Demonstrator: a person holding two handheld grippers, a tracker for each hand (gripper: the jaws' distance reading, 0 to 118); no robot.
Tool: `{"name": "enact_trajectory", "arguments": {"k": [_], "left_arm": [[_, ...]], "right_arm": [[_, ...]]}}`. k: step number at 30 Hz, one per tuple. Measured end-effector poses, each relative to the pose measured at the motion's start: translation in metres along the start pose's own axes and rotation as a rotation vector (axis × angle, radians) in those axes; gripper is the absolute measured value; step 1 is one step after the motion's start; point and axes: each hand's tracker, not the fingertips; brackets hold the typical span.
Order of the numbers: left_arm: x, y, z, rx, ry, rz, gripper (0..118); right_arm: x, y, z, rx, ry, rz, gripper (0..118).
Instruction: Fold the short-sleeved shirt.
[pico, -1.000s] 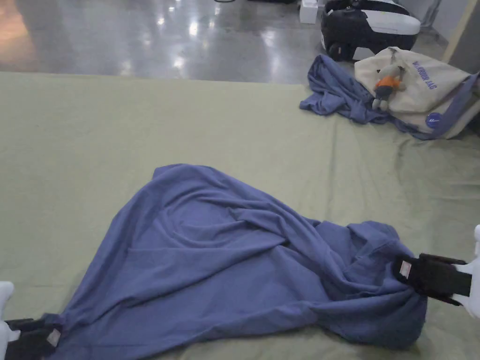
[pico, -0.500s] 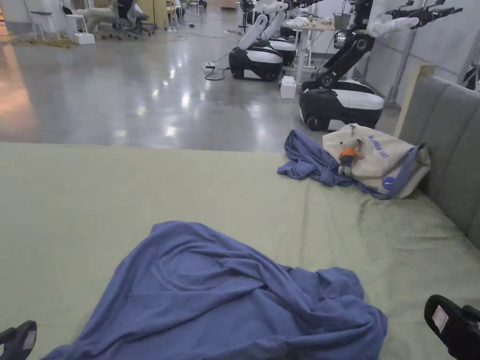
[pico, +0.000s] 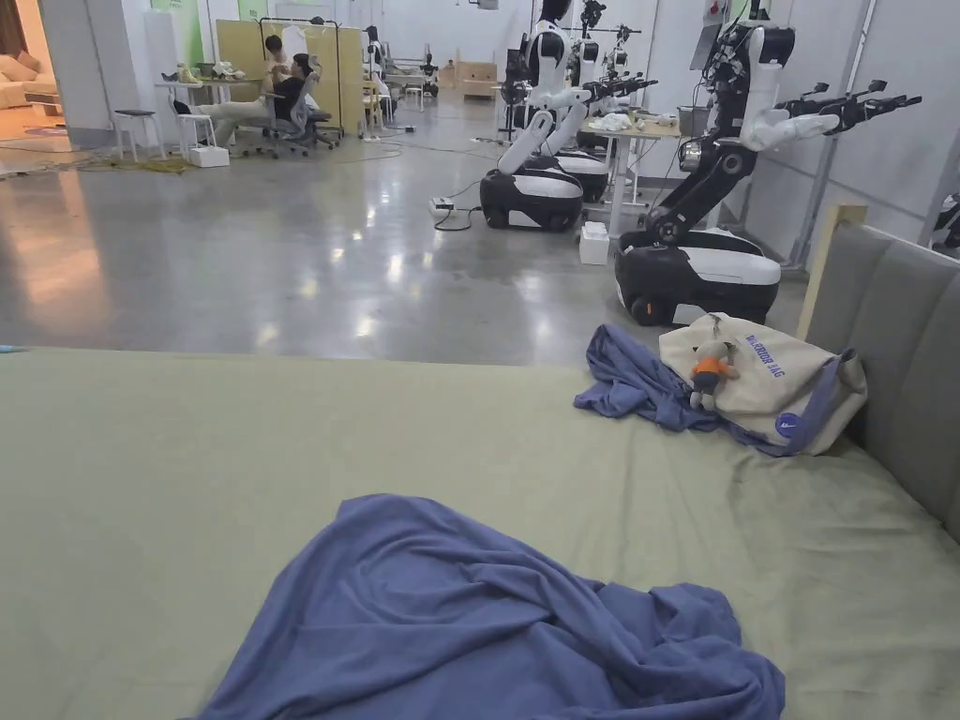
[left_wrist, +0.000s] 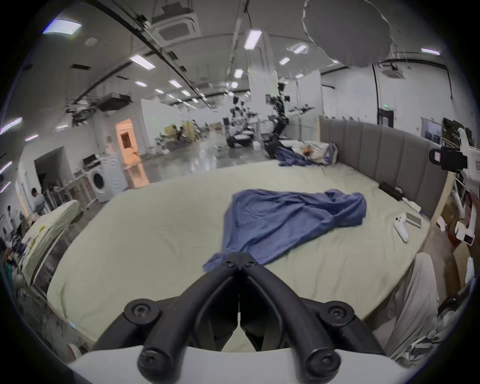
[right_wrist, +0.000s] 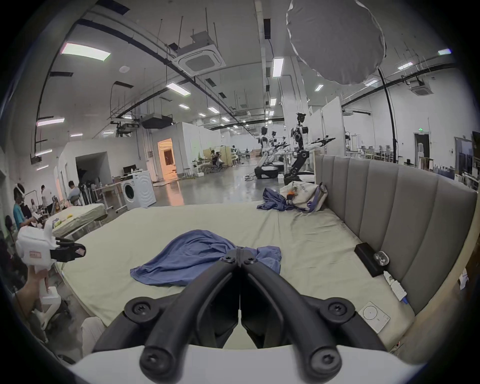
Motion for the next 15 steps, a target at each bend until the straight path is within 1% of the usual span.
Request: {"name": "enact_trajectory", "arguments": {"k": [2, 3, 5, 7, 10, 12, 14, 15], "left_arm": [[-0.009, 0.014, -0.036, -0.037, -0.049, -0.009, 1], [-0.015, 0.026, -0.059, -0.064, -0.072, -0.011, 1], [-0.027, 0.055, -0.110, -0.102, -0.140, -0.018, 1], [-0.031, 0.091, -0.172, -0.159, -0.165, -0.041, 1], [-0.040, 0.144, -0.275, -0.260, -0.250, 0.004, 1], [-0.043, 0.168, -0.351, -0.354, -0.203, 0.004, 1], [-0.043, 0.184, -0.416, -0.413, -0.186, 0.006, 1], [-0.044, 0.190, -0.447, -0.414, -0.154, 0.027, 5]], "right_arm": [[0.004, -0.001, -0.004, 0.002, 0.003, 0.001, 2], [0.001, 0.000, -0.010, 0.004, 0.001, 0.000, 2], [0.005, -0.001, -0.018, 0.005, -0.010, -0.003, 2], [0.008, -0.001, -0.030, -0.004, -0.016, -0.009, 2], [0.019, -0.004, -0.054, -0.037, -0.037, -0.023, 2], [0.022, -0.006, -0.070, -0.062, -0.058, -0.032, 2], [0.030, -0.008, -0.086, -0.088, -0.074, -0.043, 2], [0.036, -0.012, -0.092, -0.098, -0.086, -0.048, 2]]}}
